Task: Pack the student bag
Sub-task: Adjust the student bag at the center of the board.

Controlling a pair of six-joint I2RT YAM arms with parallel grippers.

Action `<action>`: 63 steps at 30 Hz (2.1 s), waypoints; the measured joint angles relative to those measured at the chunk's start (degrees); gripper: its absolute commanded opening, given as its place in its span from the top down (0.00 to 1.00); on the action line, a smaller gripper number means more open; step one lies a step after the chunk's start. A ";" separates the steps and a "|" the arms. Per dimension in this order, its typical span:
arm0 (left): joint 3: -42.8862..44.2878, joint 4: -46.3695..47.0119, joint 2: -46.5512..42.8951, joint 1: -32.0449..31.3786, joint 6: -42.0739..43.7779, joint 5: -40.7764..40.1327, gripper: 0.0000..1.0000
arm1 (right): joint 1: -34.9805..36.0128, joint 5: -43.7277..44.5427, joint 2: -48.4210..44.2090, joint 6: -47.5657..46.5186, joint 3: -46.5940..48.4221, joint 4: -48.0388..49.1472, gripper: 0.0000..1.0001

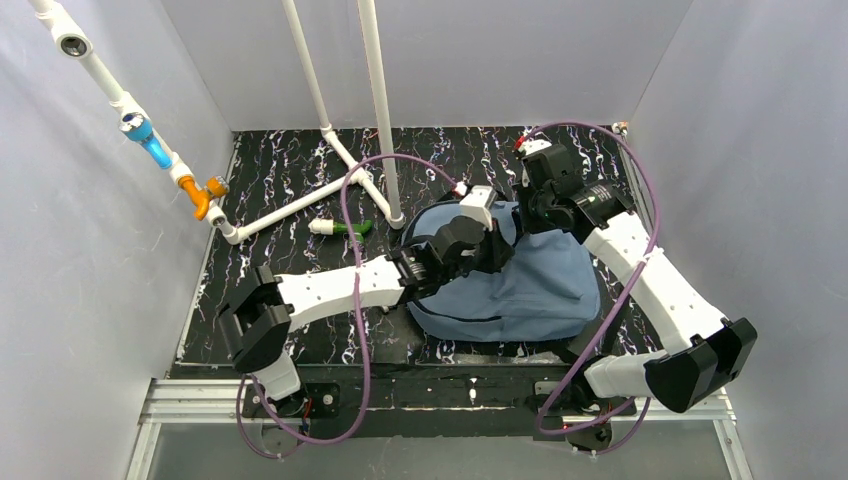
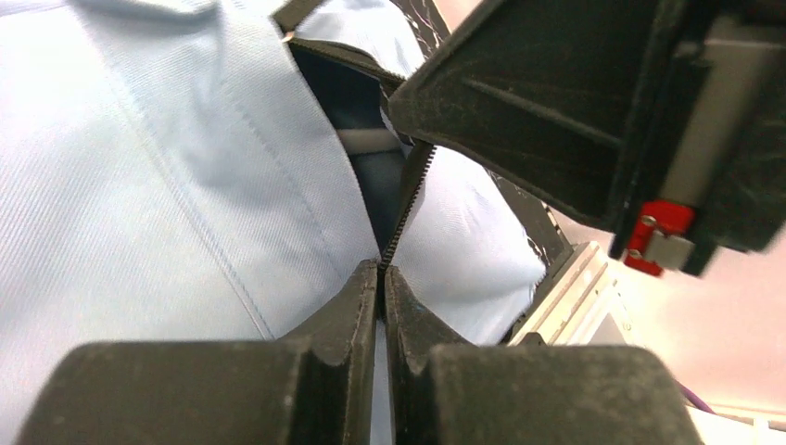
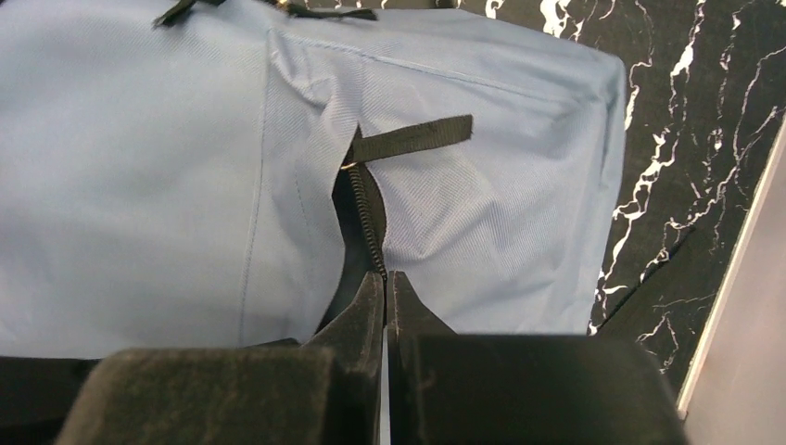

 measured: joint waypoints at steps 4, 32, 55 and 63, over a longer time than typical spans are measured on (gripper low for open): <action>-4.81 1.25 -5.03 0.09 -0.39 -2.97 1.00 | 1.11 -0.37 -0.44 1.44 -1.55 1.03 0.99; -11.58 3.67 -7.43 4.13 -17.31 4.87 0.53 | -1.51 -3.37 -1.62 8.70 -4.39 0.83 0.47; -12.11 -0.61 -7.67 4.13 -11.65 7.15 0.48 | 6.82 3.13 -2.05 21.38 -11.41 5.09 0.72; -13.97 -1.36 -9.73 4.13 -9.81 4.92 0.37 | 7.10 4.98 -6.19 18.25 -11.58 5.03 0.99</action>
